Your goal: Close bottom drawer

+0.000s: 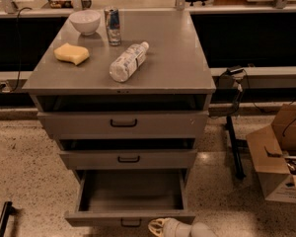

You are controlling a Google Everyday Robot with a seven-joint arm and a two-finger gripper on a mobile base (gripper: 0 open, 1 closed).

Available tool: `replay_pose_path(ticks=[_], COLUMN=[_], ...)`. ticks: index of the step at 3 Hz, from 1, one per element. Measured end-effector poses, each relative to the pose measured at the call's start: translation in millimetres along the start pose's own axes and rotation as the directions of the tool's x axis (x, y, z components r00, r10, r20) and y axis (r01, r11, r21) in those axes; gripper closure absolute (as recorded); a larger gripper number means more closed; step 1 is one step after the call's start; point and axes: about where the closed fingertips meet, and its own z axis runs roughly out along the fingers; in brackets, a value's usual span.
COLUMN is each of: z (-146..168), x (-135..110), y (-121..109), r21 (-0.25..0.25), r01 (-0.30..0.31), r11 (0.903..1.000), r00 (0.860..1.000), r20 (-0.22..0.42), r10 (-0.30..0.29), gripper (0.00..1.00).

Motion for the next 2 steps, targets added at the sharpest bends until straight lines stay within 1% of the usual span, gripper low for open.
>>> replay_pose_path(ticks=[1, 2], z=[6, 15], x=[-3, -4], y=[-15, -36], r21=[0.019, 0.037], r01=[-0.003, -0.007], r11=[0.9998, 0.9993], r00=[1.0, 1.0], r20=[0.006, 0.002], r10=[0.003, 0.007], gripper=[1.0, 1.0])
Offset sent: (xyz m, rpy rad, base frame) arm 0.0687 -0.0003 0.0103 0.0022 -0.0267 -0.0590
